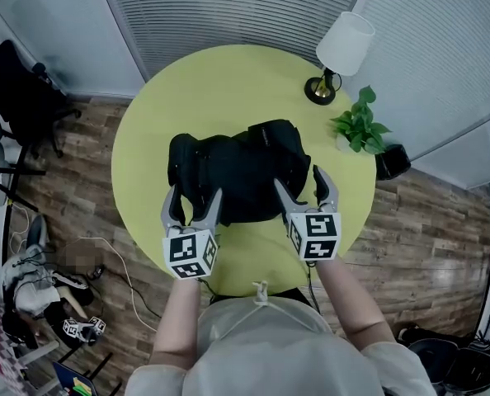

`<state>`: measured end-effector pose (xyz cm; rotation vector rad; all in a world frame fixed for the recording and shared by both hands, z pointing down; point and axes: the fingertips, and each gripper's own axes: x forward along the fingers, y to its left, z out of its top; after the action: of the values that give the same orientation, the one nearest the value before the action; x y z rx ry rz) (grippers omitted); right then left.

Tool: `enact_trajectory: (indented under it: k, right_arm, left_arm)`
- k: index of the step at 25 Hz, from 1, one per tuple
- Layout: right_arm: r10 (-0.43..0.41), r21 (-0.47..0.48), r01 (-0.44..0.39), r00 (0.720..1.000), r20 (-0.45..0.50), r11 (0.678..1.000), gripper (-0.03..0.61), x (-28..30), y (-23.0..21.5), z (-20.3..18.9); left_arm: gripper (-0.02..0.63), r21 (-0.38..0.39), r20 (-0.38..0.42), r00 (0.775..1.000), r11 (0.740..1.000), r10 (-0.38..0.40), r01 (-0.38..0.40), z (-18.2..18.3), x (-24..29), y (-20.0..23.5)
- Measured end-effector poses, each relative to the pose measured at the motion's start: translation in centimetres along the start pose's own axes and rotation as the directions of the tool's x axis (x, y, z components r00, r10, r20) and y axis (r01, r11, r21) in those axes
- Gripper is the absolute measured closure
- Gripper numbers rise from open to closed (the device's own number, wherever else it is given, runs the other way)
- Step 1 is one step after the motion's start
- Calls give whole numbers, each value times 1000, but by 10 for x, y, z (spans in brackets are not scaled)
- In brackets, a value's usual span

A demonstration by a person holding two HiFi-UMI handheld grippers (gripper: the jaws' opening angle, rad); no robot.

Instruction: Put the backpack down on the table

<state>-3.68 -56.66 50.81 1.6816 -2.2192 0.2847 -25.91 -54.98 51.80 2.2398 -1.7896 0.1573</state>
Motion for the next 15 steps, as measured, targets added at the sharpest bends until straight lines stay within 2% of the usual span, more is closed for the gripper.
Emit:
enact_trajectory:
  k: [2, 5, 7, 8, 10, 11, 14, 15]
  right_arm:
    - [-3, 8, 2, 1000, 7, 1000, 239, -13, 0, 1]
    - [-24, 53, 22, 999, 30, 998, 365, -31, -3, 5]
    - [-41, 92, 37, 998, 42, 995, 461, -42, -4, 7]
    - [-46, 103, 41, 998, 48, 994, 496, -48, -4, 7]
    - [-48, 110, 41, 997, 61, 993, 561, -60, -1, 9]
    - [-38, 110, 30, 997, 66, 993, 578, -66, 2, 10]
    - [21, 96, -28, 997, 75, 995, 578, -80, 15, 12]
    - [36, 84, -43, 996, 79, 996, 578, -84, 19, 12]
  left_arm:
    - [252, 7, 5, 1000, 1000, 2, -2, 3, -11, -4]
    - [365, 7, 39, 999, 1000, 19, -20, 12, -29, -8]
    - [408, 2, 57, 998, 1000, 27, -27, 17, -41, -11]
    - [419, 5, 51, 998, 1000, 31, -31, 18, -47, -13]
    - [493, 11, 24, 999, 999, 33, -33, 16, -57, -16]
    - [516, 8, 14, 999, 999, 33, -33, 15, -62, -18]
    - [607, -6, 3, 1000, 1000, 19, -19, 18, -76, -25]
    - [607, -5, 5, 1000, 1000, 5, -5, 19, -80, -28]
